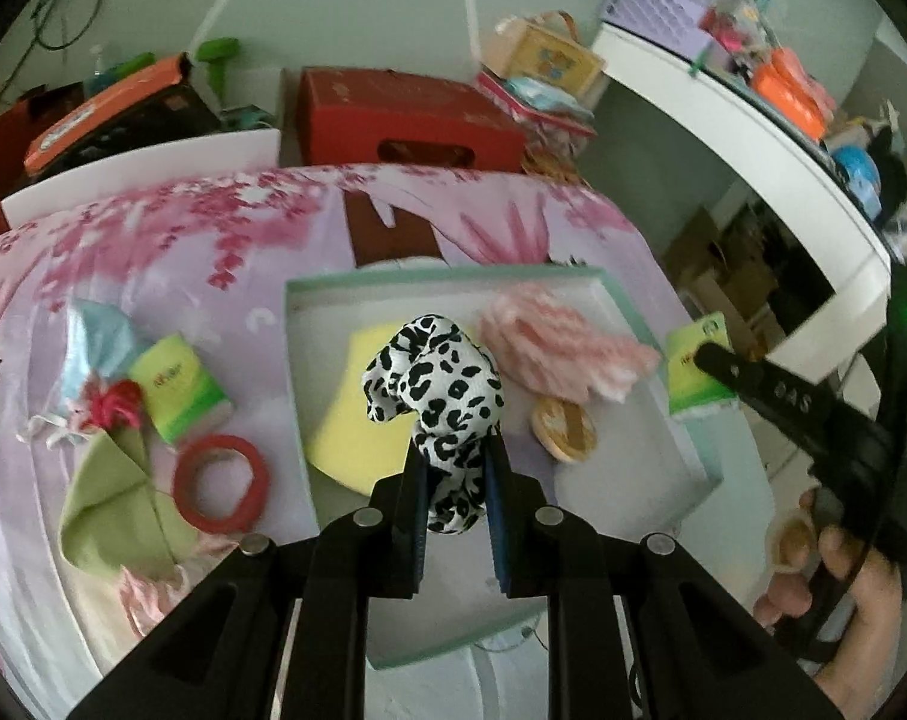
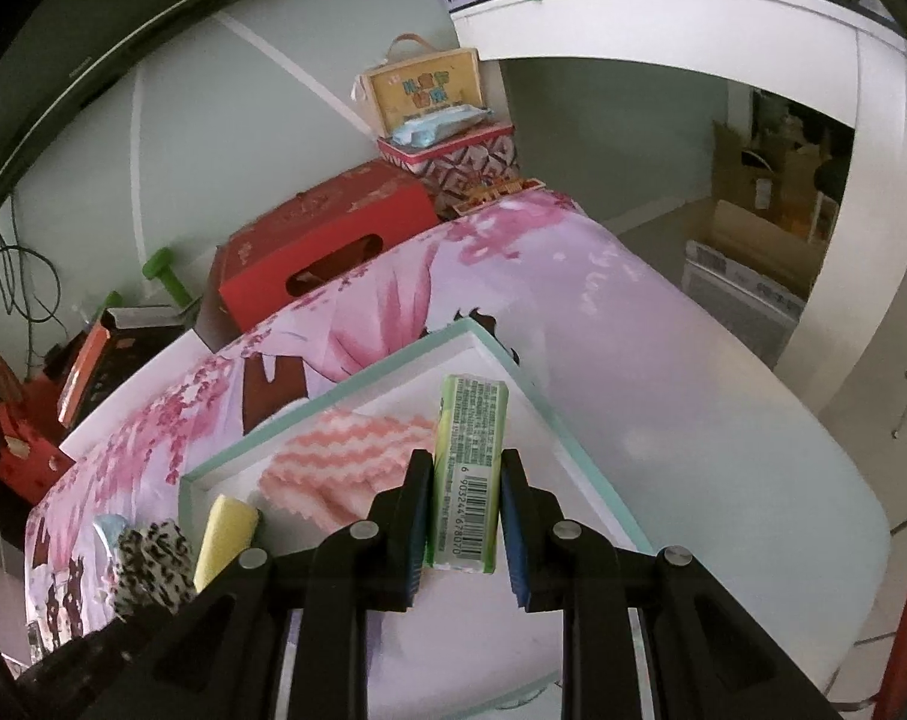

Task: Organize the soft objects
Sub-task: 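Carry the scrunchie and green pack over the white tray with both tools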

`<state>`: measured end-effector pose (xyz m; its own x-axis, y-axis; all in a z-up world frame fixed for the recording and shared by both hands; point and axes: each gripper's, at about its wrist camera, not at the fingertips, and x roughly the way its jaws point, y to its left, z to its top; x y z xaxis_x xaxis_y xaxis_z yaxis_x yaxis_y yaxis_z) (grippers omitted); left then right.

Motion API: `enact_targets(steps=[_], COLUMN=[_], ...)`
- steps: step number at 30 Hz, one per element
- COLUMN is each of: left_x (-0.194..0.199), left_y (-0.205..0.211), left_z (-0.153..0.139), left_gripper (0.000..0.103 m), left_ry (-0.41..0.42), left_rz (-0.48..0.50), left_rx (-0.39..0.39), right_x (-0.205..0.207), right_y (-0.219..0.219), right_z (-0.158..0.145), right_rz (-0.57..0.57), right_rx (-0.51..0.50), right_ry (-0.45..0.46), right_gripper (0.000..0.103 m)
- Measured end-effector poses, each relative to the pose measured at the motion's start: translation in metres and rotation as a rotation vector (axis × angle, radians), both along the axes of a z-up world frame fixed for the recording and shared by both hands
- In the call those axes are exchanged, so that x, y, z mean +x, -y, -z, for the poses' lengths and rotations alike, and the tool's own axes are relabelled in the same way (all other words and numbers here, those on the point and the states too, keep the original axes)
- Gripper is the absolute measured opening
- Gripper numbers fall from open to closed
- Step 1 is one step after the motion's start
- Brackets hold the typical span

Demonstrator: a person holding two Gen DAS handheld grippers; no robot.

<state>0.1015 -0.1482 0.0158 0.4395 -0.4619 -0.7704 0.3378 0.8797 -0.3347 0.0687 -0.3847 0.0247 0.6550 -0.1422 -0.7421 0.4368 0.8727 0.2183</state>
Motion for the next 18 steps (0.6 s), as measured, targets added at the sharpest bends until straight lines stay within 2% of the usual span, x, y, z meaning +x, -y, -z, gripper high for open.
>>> enact_targets(steps=[5,18], left_x=[-0.007,-0.014], left_y=[0.013,0.022], left_z=[0.006,0.027], left_gripper=[0.018,0.018], left_ry=[-0.026,-0.113], left_rz=[0.042,0.07], left_rx=[0.035,0.09], right_x=[0.001,0.009], right_y=[-0.002,-0.009], right_z=[0.004,0.021], right_rz=[-0.012,-0.051], right_rx=[-0.006,-0.01], right_ry=[-0.034,-0.118], right_gripper=[0.024,0.026])
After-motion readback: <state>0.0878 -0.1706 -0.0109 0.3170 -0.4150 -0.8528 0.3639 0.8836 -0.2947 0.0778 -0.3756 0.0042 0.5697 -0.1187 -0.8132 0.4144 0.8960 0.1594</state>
